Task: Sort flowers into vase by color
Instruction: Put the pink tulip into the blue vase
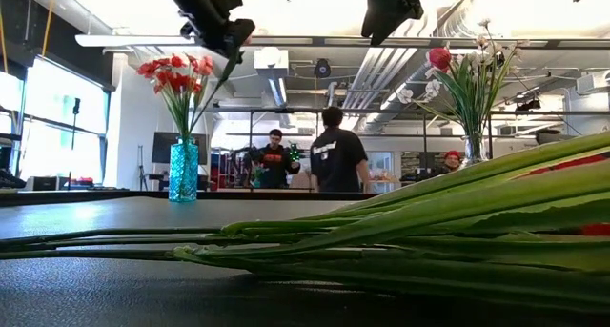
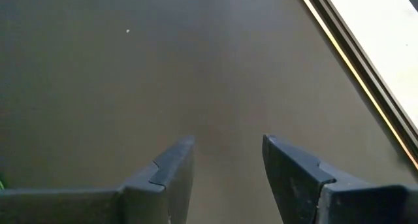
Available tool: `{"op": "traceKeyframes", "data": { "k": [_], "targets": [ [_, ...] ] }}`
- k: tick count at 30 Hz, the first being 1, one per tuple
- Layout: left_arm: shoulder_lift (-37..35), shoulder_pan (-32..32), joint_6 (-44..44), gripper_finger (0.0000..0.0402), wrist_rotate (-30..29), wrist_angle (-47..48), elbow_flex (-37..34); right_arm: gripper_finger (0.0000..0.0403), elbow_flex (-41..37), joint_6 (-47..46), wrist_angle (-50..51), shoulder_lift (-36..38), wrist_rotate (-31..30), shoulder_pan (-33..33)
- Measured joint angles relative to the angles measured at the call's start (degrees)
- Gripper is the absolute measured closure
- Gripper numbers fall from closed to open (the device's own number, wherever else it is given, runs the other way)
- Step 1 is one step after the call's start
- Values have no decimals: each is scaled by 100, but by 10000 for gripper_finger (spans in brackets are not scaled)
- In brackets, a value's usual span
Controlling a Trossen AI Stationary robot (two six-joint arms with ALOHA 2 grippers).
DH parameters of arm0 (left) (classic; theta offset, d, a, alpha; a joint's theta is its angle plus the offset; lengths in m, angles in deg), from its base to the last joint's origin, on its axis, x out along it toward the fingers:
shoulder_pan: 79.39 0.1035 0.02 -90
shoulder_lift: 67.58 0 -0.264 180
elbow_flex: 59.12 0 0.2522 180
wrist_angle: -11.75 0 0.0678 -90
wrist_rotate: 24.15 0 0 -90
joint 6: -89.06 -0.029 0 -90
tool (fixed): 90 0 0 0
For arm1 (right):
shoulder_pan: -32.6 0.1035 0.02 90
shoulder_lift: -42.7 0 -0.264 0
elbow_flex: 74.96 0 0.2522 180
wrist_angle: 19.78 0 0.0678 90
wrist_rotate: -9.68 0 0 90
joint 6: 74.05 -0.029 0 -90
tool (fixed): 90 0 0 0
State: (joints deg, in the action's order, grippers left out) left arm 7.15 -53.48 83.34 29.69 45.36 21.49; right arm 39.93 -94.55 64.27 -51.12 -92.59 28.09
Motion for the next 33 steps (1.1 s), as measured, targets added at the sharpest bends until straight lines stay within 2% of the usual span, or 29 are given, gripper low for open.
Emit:
{"op": "traceKeyframes", "data": {
  "k": [8, 15, 23, 28, 33],
  "targets": [
    [-28, 562, 1236, 393, -79, 467, 0, 234, 0, -73, 115, 0, -2, 0],
    [-28, 853, 1357, 379, -123, 715, 0, 234, 0, -152, 113, 0, -2, 0],
    [-38, 940, 1158, 296, -170, 743, 0, 234, 0, -154, 111, 0, -2, 0],
    [-206, 938, 915, 239, -493, 739, 0, 234, 0, -216, 109, 0, -2, 0],
    [-572, 931, 314, 212, -661, 744, 238, 234, 0, -261, 105, 0, -2, 0]
  ]
}}
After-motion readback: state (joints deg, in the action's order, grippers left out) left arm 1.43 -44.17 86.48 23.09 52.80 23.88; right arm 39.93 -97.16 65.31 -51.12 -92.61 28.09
